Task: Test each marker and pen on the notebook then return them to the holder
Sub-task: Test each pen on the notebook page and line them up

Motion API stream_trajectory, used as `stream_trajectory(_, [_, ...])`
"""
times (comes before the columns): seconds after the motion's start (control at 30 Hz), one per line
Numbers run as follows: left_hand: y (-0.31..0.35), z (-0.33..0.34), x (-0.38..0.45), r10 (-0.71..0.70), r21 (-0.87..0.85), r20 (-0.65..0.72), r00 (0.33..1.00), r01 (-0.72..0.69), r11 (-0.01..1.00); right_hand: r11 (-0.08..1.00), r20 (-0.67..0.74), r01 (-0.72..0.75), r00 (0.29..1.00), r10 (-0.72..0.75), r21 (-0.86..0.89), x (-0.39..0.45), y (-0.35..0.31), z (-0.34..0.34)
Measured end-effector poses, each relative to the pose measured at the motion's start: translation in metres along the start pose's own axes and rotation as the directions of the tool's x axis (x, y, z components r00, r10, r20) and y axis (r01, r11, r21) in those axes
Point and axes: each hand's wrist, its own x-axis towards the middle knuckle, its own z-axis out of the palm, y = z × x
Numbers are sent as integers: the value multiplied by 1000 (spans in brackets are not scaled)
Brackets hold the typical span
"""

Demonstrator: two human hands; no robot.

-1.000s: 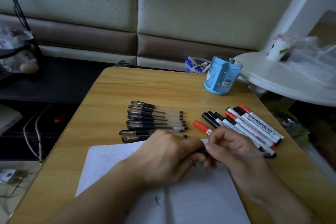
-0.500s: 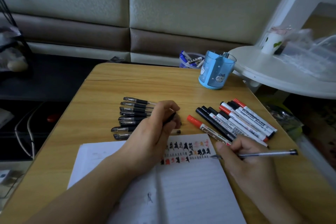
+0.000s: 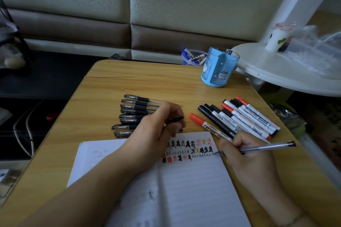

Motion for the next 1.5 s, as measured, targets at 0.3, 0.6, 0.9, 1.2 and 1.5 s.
stream_trajectory(0.3, [-6, 2, 3, 87, 88, -28, 996, -84, 993, 998, 24, -50, 998, 49, 47, 2, 2, -2])
stream_trajectory(0.6, [-7, 2, 5, 153, 166, -35, 988, -146, 975, 959, 9, -162, 986, 164, 233, -1, -12, -4])
stream_trajectory(0.9, [-3, 2, 2, 83, 65, -4, 997, -83, 994, 841, 268, -220, 959, 94, 494, -5, -33, -3])
stream_trajectory(1.2, [7, 3, 1, 263, 153, 92, 960, -275, 949, 827, 320, -283, 938, 134, 485, -2, -34, -3])
stream_trajectory(1.5, [9, 13, -2, 271, 124, 82, 959, -280, 952, 851, 221, -190, 971, 89, 490, -3, -37, -4])
